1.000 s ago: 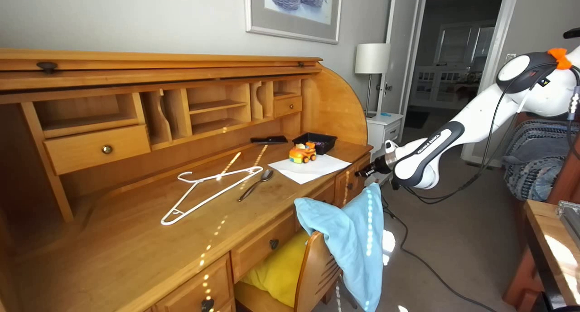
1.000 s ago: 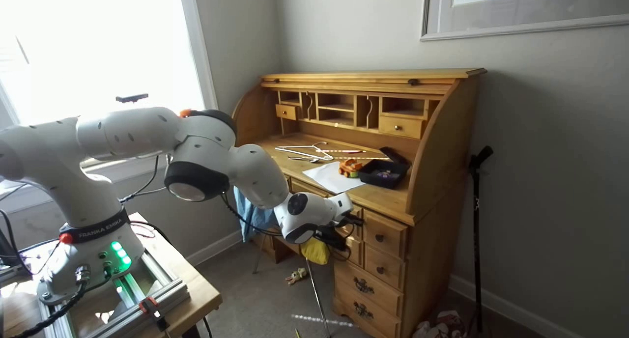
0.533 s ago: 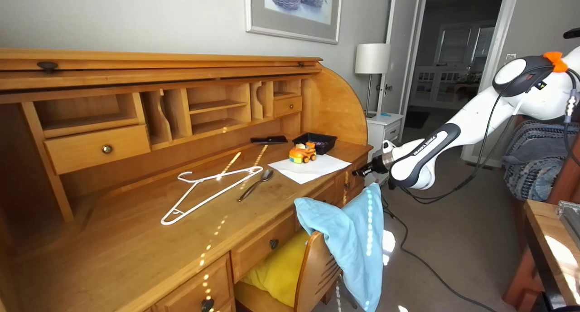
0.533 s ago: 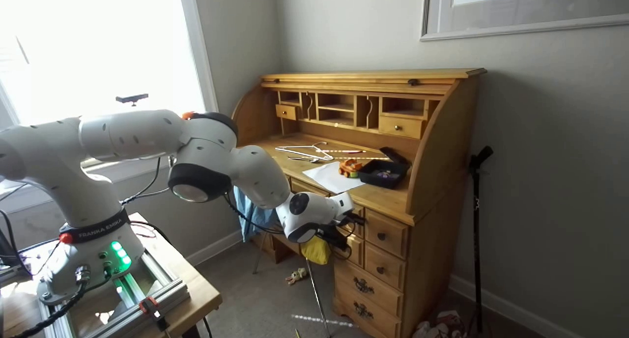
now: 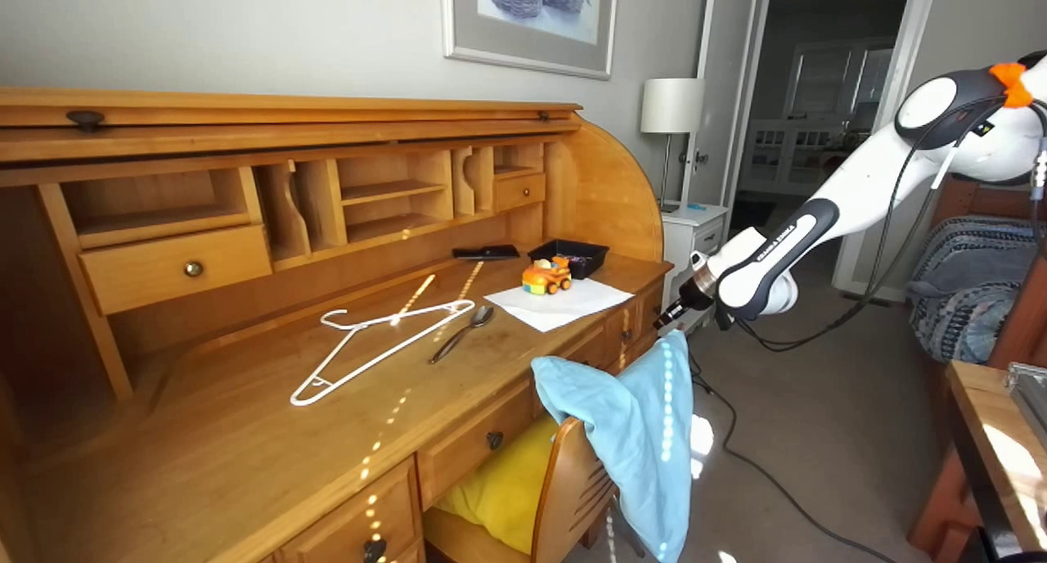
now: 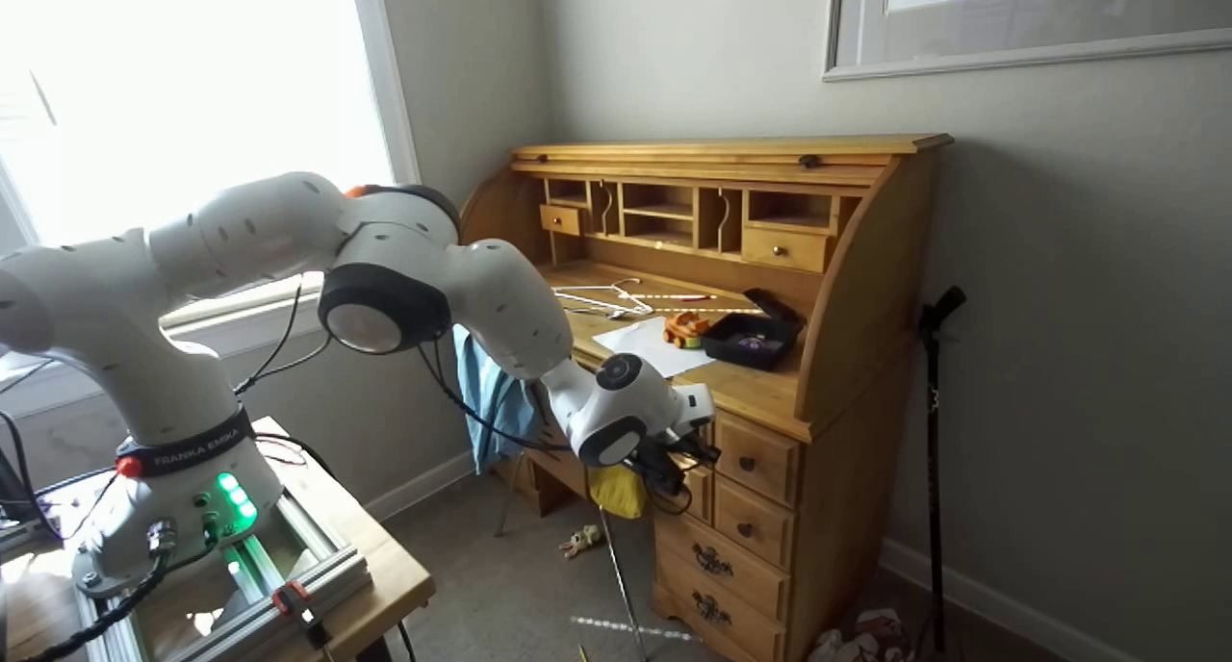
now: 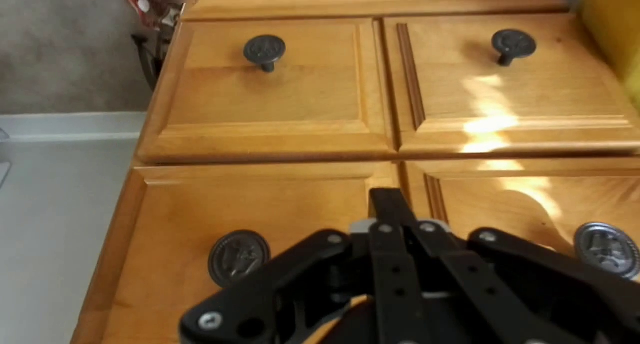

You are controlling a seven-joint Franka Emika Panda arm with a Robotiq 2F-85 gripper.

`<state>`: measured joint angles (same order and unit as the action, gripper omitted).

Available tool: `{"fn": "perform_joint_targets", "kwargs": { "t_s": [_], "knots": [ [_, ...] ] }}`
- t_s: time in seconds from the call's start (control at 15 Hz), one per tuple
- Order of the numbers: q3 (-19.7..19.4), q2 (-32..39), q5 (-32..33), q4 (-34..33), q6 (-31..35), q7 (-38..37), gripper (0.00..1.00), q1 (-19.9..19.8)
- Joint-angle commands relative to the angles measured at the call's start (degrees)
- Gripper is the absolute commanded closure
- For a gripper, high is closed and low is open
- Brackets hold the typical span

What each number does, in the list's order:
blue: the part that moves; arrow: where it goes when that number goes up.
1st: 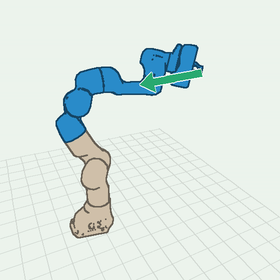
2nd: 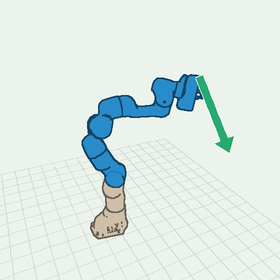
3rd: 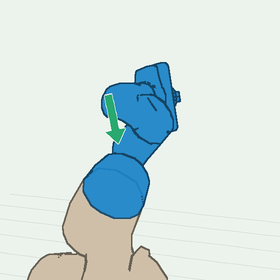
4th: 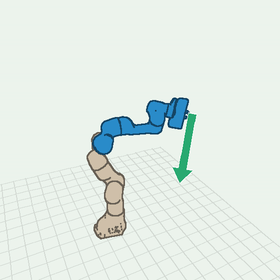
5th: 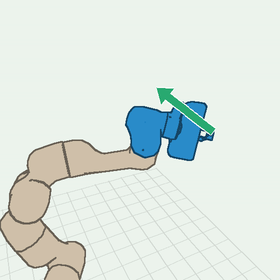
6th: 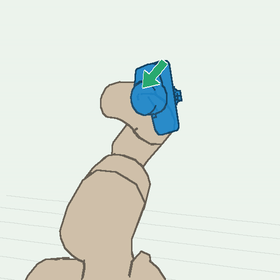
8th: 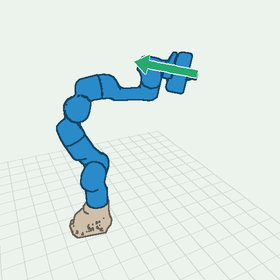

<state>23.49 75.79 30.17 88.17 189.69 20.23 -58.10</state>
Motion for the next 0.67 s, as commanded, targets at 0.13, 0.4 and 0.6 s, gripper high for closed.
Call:
{"fn": "perform_joint_targets", "kwargs": {
  "t_s": [0.13,0.4,0.6],
  "knots": [
    [11.63,-10.90,-4.68,13.10,-22.05,8.52,1.00,-13.06],
    [13.35,-16.72,-15.33,14.24,-39.18,14.14,1.00,-15.34],
    [9.73,-22.08,-22.56,13.38,-51.60,14.48,1.00,-12.44]
  ]
}}
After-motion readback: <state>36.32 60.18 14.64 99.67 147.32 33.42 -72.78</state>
